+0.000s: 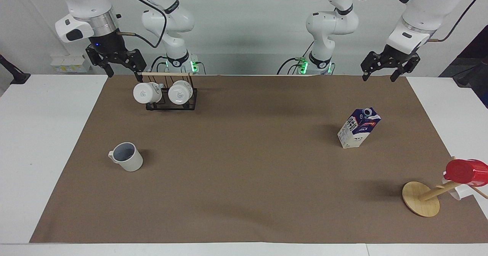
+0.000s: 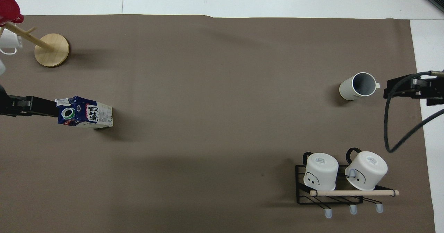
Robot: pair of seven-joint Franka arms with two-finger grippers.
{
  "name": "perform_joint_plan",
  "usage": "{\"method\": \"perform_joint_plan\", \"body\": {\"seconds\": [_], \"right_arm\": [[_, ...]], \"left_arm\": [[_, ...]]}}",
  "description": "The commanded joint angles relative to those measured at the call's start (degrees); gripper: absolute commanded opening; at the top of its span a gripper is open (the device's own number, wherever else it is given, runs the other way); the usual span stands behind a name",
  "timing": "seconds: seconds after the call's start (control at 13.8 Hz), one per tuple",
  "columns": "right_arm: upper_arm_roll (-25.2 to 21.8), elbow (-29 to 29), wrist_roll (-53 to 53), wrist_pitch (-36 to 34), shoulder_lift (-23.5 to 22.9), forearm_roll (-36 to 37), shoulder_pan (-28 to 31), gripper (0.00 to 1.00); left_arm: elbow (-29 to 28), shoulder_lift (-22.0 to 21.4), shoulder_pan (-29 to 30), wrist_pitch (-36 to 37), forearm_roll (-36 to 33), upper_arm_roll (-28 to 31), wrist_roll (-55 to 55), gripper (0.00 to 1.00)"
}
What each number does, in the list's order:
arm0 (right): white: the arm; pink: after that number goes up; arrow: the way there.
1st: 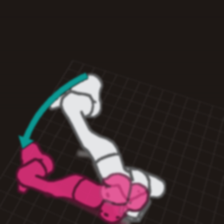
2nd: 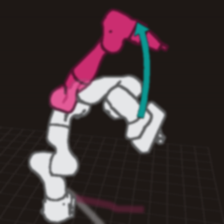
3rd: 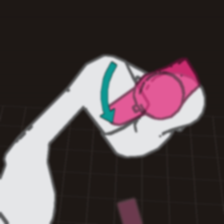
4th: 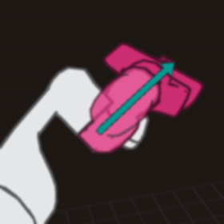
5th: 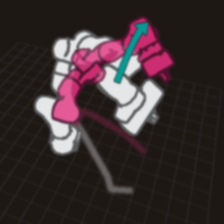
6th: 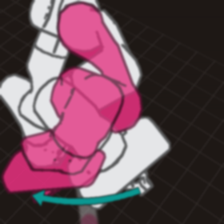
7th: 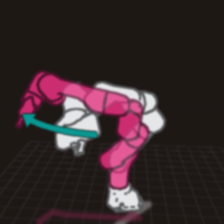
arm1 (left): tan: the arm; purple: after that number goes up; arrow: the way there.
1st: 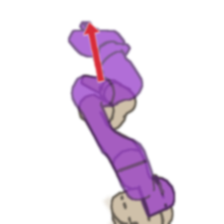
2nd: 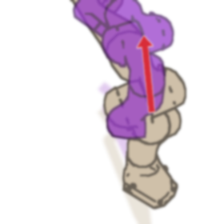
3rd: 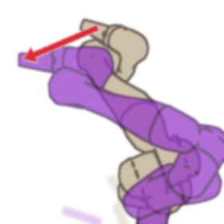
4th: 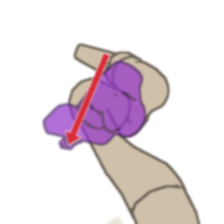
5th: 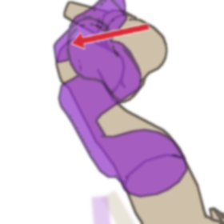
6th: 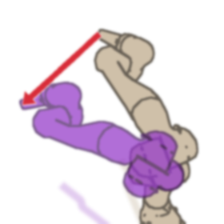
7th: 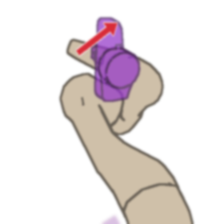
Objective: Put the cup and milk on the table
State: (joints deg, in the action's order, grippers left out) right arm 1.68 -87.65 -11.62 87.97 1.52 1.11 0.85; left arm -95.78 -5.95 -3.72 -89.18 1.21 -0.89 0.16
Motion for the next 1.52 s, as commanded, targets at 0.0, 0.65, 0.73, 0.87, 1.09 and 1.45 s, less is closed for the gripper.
{"method": "perform_joint_plan", "body": {"seconds": [0.0,0.65,0.73,0.87,1.09,1.45], "right_arm": [[-0.01,-0.15,1.95,0.45,0.06,-1.29,0.38,1.0],[-0.09,0.03,1.42,0.27,-0.03,-1.2,0.47,1.0],[-0.09,0.03,1.33,0.27,-0.12,-1.2,0.47,1.0],[-0.01,0.03,1.33,0.27,-0.03,-1.2,0.47,1.0],[-0.09,0.03,1.33,0.27,-0.03,-1.2,0.47,1.0],[-0.09,0.03,1.33,0.27,-0.03,-1.2,0.47,1.0]], "left_arm": [[0.59,-0.12,-0.33,1.12,-0.94,0.27,-0.6,1.0],[0.5,-0.21,-0.68,1.64,-0.85,0.18,-0.6,1.0],[0.59,-0.12,-0.85,1.21,-0.85,0.1,-0.6,1.0],[0.59,-0.12,-0.42,1.38,-0.85,0.18,-0.69,1.0],[0.59,-0.12,0.02,1.47,-0.85,0.27,-0.69,1.0],[0.59,-0.21,0.02,1.56,-0.85,0.27,-0.6,1.0]]}}
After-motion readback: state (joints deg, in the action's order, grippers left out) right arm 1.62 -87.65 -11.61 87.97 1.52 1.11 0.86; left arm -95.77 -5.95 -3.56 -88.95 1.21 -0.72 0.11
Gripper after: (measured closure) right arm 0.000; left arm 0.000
